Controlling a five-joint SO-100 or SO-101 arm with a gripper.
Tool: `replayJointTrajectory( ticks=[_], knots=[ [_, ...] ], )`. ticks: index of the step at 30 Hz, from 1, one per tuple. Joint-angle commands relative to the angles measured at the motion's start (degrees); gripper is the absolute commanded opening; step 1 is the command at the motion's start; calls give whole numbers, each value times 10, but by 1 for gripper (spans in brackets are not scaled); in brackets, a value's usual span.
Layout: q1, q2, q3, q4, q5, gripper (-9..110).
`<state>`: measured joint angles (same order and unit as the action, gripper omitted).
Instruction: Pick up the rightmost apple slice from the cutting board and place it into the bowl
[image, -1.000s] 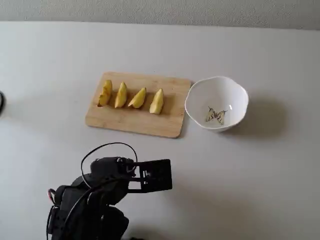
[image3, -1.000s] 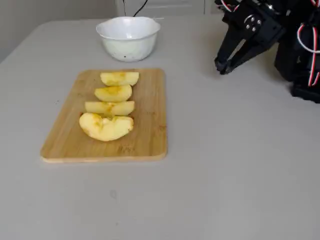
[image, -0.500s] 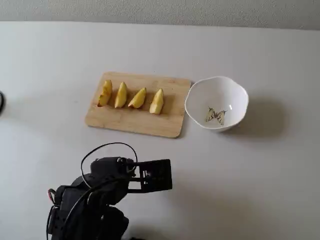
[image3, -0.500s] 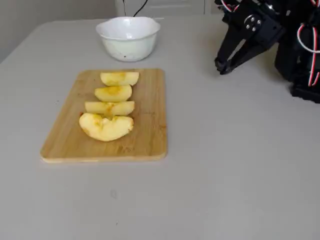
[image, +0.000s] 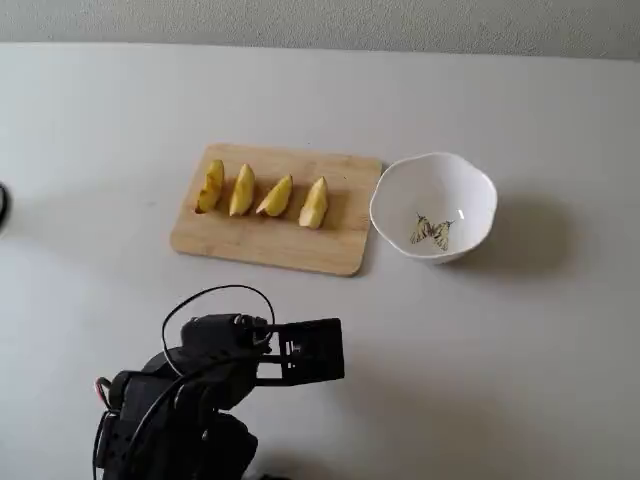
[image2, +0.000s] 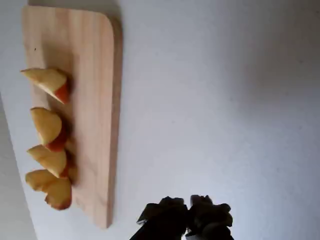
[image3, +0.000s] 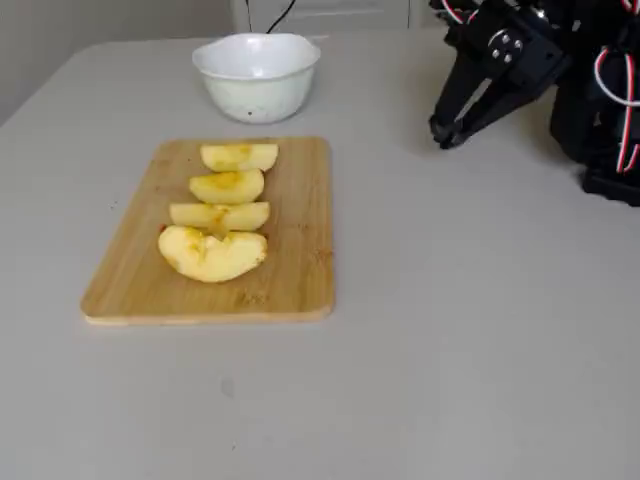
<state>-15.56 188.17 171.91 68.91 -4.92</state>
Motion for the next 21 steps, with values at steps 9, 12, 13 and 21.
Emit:
replayJointTrajectory(
  ticks=[9,12,13,21],
  knots=[
    [-22,5,-4,-9,-25,0],
    [-22,5,-4,-9,-25,0],
    [-23,5,-1,-17,-24,0],
    [-29,5,8,-55,-289,0]
  ],
)
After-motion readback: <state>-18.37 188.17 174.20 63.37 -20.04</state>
